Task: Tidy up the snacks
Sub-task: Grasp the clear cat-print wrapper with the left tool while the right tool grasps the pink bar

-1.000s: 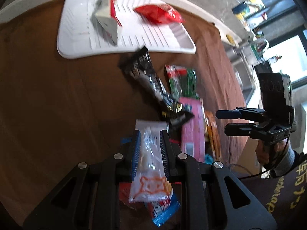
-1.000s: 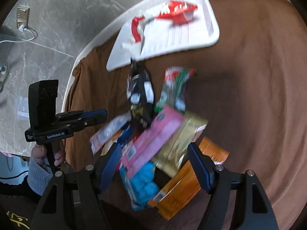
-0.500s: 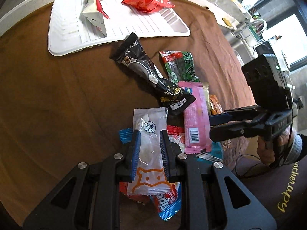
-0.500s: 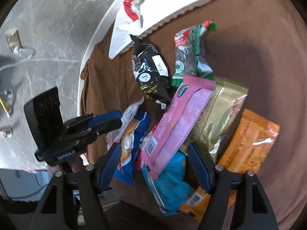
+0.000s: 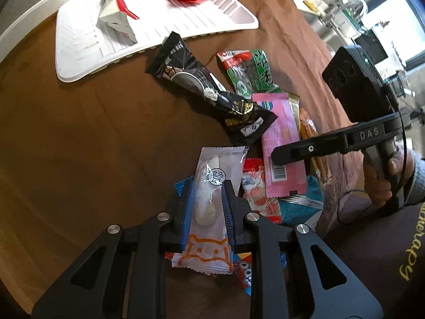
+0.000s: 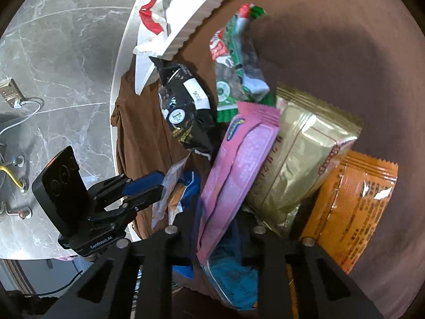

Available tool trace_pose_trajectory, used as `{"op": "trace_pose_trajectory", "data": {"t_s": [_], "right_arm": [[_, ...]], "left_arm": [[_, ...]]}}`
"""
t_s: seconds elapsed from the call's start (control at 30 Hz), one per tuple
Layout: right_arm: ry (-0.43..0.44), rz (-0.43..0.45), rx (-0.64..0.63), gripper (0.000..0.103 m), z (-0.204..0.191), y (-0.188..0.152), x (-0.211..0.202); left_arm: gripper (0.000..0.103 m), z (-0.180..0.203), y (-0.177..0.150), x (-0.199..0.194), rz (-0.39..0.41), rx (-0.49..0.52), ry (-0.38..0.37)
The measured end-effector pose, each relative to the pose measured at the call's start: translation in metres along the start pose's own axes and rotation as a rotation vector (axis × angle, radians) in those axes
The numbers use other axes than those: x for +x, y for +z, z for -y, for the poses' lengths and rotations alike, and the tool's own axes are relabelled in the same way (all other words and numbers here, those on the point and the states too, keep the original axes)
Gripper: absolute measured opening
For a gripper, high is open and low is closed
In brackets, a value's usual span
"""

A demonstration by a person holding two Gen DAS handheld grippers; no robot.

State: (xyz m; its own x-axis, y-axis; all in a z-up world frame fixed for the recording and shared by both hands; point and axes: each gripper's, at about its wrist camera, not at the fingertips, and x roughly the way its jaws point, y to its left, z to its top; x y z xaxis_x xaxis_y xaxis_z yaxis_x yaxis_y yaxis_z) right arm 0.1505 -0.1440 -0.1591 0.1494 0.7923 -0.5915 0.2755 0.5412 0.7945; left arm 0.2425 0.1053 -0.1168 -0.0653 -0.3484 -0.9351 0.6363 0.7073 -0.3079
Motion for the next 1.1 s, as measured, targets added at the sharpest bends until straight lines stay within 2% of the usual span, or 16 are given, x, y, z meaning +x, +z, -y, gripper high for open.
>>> {"op": "trace_pose_trajectory", "data": {"t_s": [0.13, 0.3, 0.4, 0.57, 0.6, 0.7, 0.77, 0.83, 0.93, 1.1], "right_arm": [[-0.014, -0.002, -0.025, 0.021, -0.002, -0.001, -0.003], [-0.009, -0.013, -0.032, 0.021, -0.002, -0.001, -0.001], [-0.004, -0.014, -0.028, 0.021, -0.005, 0.000, 0.003], [-0.001, -0.013, -0.021, 0.021, -0.001, 0.001, 0.003], [-0.001, -0.013, -0.019, 0.021, -0.001, 0.001, 0.003], [0.002, -0.013, -0.014, 0.021, 0.000, 0.001, 0.003], [0.002, -0.014, -0.012, 0.021, 0.002, 0.001, 0.001], [0.002, -0.013, -0.006, 0.021, 0.004, 0.001, 0.001], [0.002, -0.011, 0.000, 0.023, 0.006, 0.000, 0.000], [-0.002, -0.012, 0.007, 0.027, 0.007, 0.000, -0.001]], "left_arm": [[0.020, -0.004, 0.001, 0.000, -0.030, -0.011, -0.032], [0.020, -0.004, 0.002, -0.001, -0.057, 0.022, -0.047], [0.020, -0.002, 0.001, -0.004, -0.060, 0.046, -0.057], [0.022, -0.005, 0.001, -0.007, -0.055, 0.027, -0.090], [0.029, -0.006, 0.001, -0.007, -0.055, 0.026, -0.098], [0.085, -0.009, -0.001, -0.008, -0.047, 0.016, -0.145], [0.086, -0.009, -0.002, -0.006, -0.049, 0.005, -0.170], [0.086, -0.008, -0.002, -0.005, -0.043, 0.012, -0.142], [0.086, -0.010, -0.003, -0.002, -0.050, 0.011, -0.150], [0.086, -0.020, -0.001, 0.004, -0.047, 0.007, -0.090]]}}
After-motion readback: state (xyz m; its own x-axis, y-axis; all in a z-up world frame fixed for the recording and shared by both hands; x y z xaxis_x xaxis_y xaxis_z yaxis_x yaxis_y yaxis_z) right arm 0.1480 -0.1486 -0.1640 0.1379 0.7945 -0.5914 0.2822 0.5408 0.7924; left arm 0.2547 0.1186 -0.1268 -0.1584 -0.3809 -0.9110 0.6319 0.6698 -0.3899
